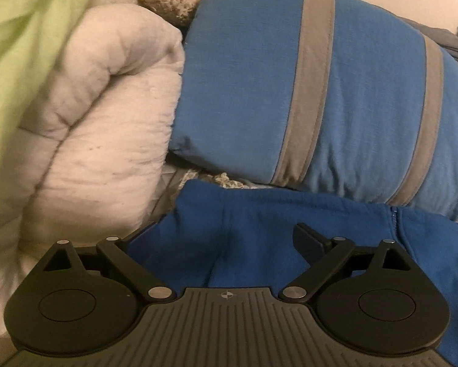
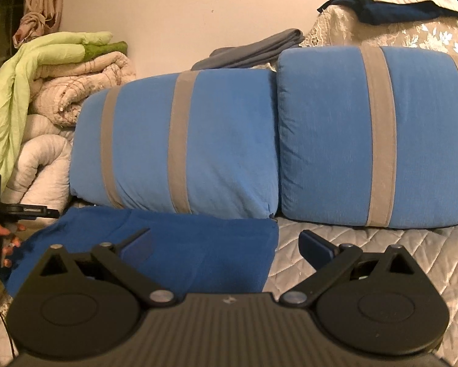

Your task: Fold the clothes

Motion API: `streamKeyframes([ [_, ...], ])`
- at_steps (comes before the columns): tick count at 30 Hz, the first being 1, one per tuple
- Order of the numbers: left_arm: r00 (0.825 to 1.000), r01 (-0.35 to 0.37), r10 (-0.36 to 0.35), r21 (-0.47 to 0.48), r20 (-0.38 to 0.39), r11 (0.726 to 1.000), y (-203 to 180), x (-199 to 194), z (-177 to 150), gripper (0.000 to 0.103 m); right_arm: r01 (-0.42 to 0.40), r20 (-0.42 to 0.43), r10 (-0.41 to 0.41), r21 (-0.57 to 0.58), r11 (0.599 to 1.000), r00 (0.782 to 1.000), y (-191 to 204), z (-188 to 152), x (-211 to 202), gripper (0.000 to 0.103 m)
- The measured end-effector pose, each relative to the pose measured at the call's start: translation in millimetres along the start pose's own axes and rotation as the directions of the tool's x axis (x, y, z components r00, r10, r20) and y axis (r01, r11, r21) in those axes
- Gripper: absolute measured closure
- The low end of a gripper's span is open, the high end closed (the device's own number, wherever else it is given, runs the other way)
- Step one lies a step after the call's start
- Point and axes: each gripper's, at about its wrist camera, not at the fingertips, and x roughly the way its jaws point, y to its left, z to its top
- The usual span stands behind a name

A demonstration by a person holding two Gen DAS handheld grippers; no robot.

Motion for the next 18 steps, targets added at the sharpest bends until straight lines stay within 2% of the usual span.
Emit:
streamKeyframes([
  [3, 0.999, 0.019, -0.02, 0.022, 0.027, 1.0, -2, 14, -4, 0.008, -0.022, 0.003, 0.022, 0.006, 1.0, 1.0, -2, -2, 1, 0.0],
  [5, 1.0, 0.026, -0.026, 0.017, 0.015, 1.0, -2, 25, -8, 0.008, -0.047, 0.001, 0.047, 0.006, 0.999, 0.999, -4, -5, 3, 0.0],
  [9, 0.993, 0.058, -0.059, -0.013, -0.107, 0.998, 1, 56, -23, 0.006, -0.068, -0.016, 0.068, -0.011, 0.998, 0.998, -3, -14, 12, 0.0],
  [12, 0.99, 0.083, -0.084, -0.012, -0.117, 0.996, 3, 63, -28, 0.0, -0.069, -0.046, 0.067, -0.041, 0.997, 0.997, -1, -17, 20, 0.0],
  [18, 0.991, 0.052, -0.047, 0.035, -0.124, 0.998, -5, 64, -31, 0.0, -0.077, -0.086, 0.078, 0.017, 0.997, 0.993, -11, -21, 31, 0.0],
])
